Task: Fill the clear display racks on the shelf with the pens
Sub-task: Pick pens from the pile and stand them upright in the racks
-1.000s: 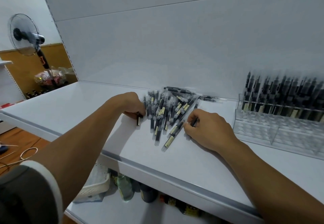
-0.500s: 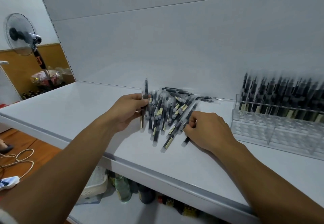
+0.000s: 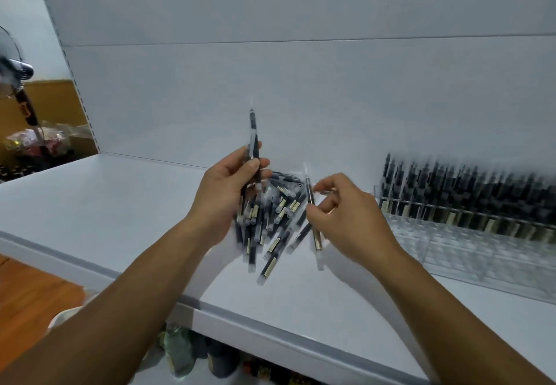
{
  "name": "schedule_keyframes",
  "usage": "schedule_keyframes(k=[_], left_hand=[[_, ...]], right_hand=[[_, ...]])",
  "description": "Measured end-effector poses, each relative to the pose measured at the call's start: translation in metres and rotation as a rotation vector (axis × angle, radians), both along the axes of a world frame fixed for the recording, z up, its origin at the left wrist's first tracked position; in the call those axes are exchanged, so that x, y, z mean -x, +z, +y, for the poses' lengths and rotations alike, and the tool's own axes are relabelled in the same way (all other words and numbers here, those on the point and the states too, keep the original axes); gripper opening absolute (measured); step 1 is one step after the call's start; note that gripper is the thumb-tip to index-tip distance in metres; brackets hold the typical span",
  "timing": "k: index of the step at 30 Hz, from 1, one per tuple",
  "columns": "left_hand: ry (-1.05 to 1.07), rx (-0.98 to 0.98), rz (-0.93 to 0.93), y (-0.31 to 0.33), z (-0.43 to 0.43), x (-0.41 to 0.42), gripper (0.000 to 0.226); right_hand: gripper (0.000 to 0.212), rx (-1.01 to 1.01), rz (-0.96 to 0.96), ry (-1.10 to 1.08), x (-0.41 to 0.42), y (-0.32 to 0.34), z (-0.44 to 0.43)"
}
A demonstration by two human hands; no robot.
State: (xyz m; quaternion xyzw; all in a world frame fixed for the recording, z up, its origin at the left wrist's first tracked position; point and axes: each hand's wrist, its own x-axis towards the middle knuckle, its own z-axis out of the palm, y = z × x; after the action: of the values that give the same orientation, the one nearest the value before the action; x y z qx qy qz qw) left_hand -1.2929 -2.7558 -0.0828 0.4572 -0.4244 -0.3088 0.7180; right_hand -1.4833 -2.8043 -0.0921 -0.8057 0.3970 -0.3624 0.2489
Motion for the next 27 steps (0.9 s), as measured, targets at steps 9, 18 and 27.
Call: schedule_keyframes(k=[9,18,27], left_hand=[[-0.186,-0.111,-0.025,-0.017,-0.03,0.06,0.019],[-0.309,-0.378,-0.274,-0.022,-0.057,0.113,0.035],[-0.441,-0.46,-0.397,-0.03,-0.059,0.114,0.037]], right_hand=[[0.02,-0.015,-0.226,-0.037,0.071,0.017,-0.017],[0.013,-0.023,-0.334,-0.18,0.105,0.012,-0.034],[0.016,0.012,-0.182,-0.134,0.101,0.012,-0.045]])
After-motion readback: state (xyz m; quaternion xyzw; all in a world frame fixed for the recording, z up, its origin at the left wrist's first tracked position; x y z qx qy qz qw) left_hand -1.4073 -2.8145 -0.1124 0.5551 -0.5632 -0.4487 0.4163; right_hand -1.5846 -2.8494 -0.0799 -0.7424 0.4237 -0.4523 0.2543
